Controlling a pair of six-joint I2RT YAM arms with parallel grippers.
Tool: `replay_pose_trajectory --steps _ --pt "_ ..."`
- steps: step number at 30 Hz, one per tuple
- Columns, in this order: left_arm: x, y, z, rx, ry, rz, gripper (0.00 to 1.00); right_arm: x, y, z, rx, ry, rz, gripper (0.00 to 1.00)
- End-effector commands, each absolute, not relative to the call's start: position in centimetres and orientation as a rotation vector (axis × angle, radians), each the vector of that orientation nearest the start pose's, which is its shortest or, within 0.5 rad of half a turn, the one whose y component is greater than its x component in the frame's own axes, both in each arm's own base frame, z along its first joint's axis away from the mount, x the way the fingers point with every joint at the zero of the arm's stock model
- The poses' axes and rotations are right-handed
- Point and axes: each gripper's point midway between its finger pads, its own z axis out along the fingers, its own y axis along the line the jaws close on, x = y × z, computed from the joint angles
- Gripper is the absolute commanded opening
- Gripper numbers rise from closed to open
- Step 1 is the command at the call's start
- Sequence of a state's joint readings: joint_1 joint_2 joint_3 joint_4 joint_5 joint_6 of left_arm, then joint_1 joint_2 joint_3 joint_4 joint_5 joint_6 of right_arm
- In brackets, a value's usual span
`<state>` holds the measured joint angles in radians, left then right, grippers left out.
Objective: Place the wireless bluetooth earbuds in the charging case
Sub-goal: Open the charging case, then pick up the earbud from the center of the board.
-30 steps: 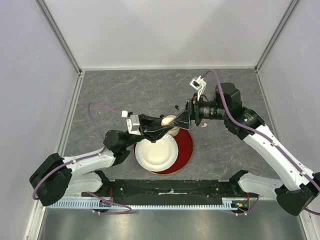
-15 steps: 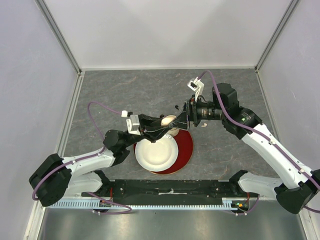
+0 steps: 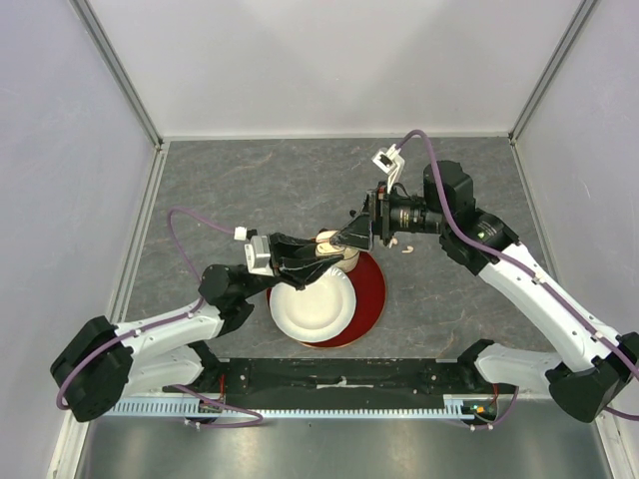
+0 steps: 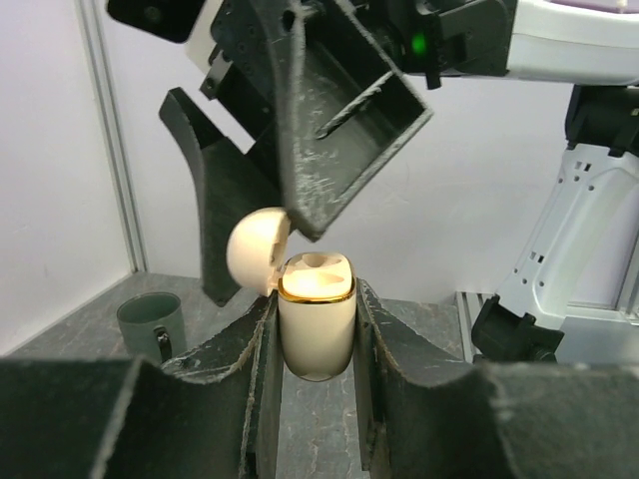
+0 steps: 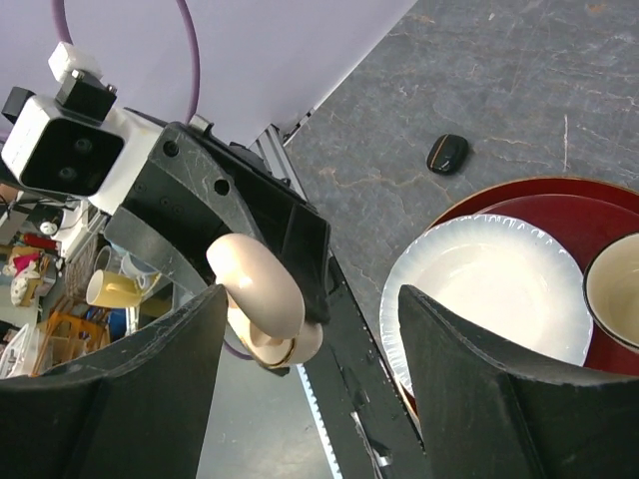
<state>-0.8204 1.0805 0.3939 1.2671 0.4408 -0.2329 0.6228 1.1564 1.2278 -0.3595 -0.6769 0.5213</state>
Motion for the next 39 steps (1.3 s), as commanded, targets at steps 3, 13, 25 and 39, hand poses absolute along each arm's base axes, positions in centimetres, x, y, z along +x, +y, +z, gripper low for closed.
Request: replay_pose_trajectory --steps 3,13,25,39 --pt "15.1 -29.2 36.1 0.718 0.68 -1.129 0.02 20.8 30.1 36.5 -0.593 1.852 1.395 0.77" --pt "15.8 -28.7 35.5 0.682 0.709 -1.096 0.02 19.5 29.9 39.5 -0.631 1.749 1.442 0.85" --pt "14.9 -26.9 36.7 0.653 0.677 -1.055 0.02 26.1 24.9 39.3 -0.197 1.819 1.183 0.9" --pt "13.5 -24.2 37.7 0.634 0.648 -0.986 0.02 33.9 11.7 18.6 0.52 2.305 0.394 0.78"
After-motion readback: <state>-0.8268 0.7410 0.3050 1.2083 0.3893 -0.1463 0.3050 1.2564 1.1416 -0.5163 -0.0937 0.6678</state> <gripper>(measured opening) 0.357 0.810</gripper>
